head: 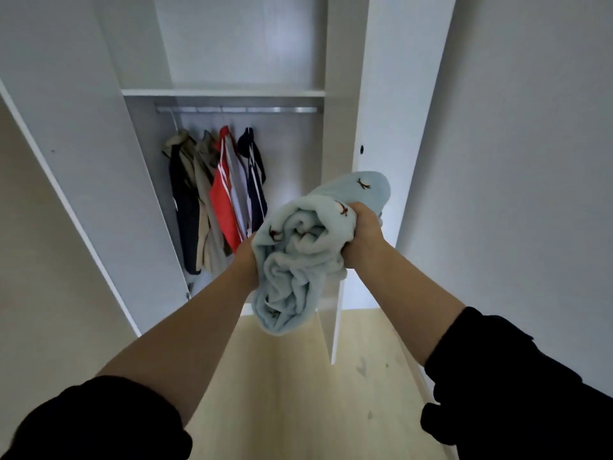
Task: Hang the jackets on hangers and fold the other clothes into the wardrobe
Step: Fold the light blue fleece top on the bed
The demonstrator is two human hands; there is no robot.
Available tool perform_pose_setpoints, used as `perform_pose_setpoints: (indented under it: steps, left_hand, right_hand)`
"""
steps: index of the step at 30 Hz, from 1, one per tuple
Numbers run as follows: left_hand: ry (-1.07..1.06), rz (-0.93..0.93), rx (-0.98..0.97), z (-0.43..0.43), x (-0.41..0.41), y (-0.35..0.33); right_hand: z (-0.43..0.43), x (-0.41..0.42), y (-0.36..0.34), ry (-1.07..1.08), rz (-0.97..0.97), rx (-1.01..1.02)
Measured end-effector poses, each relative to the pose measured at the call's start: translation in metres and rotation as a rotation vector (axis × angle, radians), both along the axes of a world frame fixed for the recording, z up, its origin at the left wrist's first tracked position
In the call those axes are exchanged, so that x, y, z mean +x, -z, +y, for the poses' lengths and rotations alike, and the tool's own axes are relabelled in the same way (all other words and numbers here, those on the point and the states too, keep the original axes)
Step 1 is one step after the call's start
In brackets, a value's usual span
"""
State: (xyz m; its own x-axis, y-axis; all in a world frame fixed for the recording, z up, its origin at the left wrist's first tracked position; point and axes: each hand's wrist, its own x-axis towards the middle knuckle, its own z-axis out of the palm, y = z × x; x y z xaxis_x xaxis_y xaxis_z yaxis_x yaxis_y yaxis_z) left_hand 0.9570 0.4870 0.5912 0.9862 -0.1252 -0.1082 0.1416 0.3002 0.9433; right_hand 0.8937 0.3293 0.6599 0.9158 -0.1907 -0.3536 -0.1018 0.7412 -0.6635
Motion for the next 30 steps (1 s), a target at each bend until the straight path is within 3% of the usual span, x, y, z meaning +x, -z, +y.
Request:
perform_pose_setpoints:
  steps: [3,7,9,12,15,17,23,26,30]
  left_hand:
    - [0.017,-0.147,-0.022,0.057,0.037,-0.029]
    - [0.074,-0.522,0.298,0.114,0.081,-0.063]
    - [0.096,-0.746,0.321,0.127,0.096,-0.063]
    - [0.001,-0.902,0.447,0.138,0.139,-0.060]
    - [-0.209,-0.921,0.692,0.131,0.194,-0.056]
    - [-0.357,-0.892,0.749,0.117,0.226,-0.060]
    - [-0.503,-1.050,0.528,0.083,0.348,-0.108]
    - [-0.616,-0.912,0.741,0.080,0.413,-0.147]
    - [-0.708,-1.014,0.951,0.089,0.510,-0.195]
  right_hand:
    - [0.046,0.045,-0.020,-0.021,-0.014,-0.026]
    - [0.100,0.115,-0.048,-0.038,-0.038,-0.047]
    - [0.116,0.144,-0.062,-0.043,-0.043,-0.053]
    - [0.130,0.187,-0.082,-0.039,-0.080,-0.039]
    - [0.131,0.235,-0.097,-0.016,-0.085,-0.034]
    - [0.128,0.271,-0.108,-0.018,-0.105,-0.029]
    - [0.104,0.385,-0.142,-0.060,-0.260,0.024]
    - [0.091,0.443,-0.165,-0.101,-0.391,0.026]
    - [0.077,0.514,-0.191,-0.173,-0.590,0.000]
